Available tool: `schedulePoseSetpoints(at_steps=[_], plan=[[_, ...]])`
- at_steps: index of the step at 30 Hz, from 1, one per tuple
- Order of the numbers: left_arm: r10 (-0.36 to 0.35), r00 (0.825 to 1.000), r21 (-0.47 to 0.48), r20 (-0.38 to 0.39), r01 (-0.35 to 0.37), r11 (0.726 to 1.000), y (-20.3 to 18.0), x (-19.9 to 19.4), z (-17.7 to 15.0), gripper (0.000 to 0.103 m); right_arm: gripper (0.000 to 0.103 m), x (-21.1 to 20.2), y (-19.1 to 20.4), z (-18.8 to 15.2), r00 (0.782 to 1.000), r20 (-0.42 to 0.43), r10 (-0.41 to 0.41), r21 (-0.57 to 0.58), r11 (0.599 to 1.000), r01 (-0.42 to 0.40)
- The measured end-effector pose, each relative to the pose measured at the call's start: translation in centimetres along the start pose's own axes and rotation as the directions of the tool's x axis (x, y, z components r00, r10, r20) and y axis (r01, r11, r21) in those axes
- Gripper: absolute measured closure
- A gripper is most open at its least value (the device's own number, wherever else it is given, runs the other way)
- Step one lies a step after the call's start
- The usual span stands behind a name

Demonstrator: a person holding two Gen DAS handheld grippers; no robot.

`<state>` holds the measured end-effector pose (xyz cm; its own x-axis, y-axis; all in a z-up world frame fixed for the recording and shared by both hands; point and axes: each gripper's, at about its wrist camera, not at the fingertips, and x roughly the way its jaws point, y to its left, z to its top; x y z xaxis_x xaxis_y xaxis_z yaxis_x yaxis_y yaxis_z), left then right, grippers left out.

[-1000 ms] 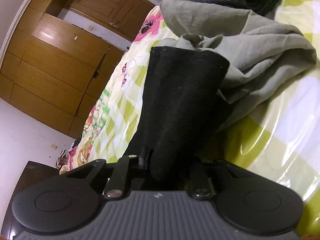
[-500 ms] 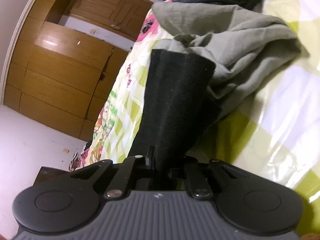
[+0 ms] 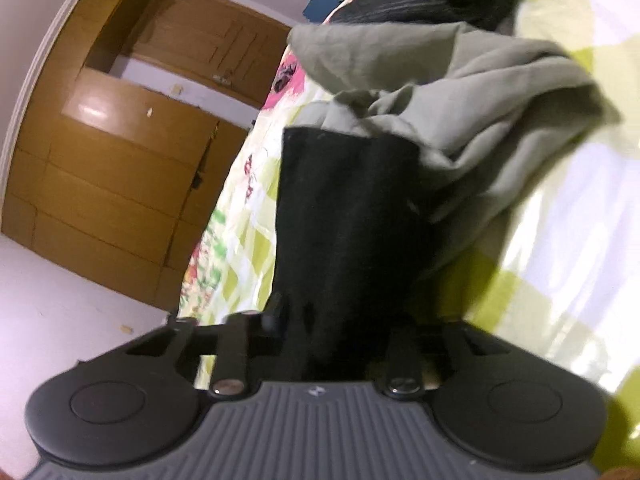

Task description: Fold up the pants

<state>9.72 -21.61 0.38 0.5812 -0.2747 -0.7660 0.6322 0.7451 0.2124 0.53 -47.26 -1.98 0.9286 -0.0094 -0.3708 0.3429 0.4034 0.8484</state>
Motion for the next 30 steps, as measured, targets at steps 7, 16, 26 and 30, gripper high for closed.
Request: schedulePoseSetpoints(at_steps=[7,16,26,30], plan=[[-0.013,1.000,-0.043,0.001,0.013,0.999,0.1,0.1,0.0,0.049,0.095,0.7,0.8,0.7,0.993,-0.026,0.112,0.087,0.990,-0.109],[-0.092,0.993,-0.162,0.067,0.102,0.981,2.8,-1.9,-2.4,0.048,0.095,0.2,13.2,-2.7,0.951,-0.131,0.281,-0.201,0.932,-0.303],[0.058,0.986,-0.296,0.155,-0.010,0.955,12.8,-10.6,-11.5,0.044,0.095,7.9,25.8,-15.7,0.846,-0.432,0.312,-0.310,0.830,-0.464],[0.127,0.986,-0.366,0.106,-0.080,0.927,17.1,-11.5,-15.2,0.043,0.095,10.7,28.7,-22.4,0.810,-0.533,0.245,-0.386,0.781,-0.491]])
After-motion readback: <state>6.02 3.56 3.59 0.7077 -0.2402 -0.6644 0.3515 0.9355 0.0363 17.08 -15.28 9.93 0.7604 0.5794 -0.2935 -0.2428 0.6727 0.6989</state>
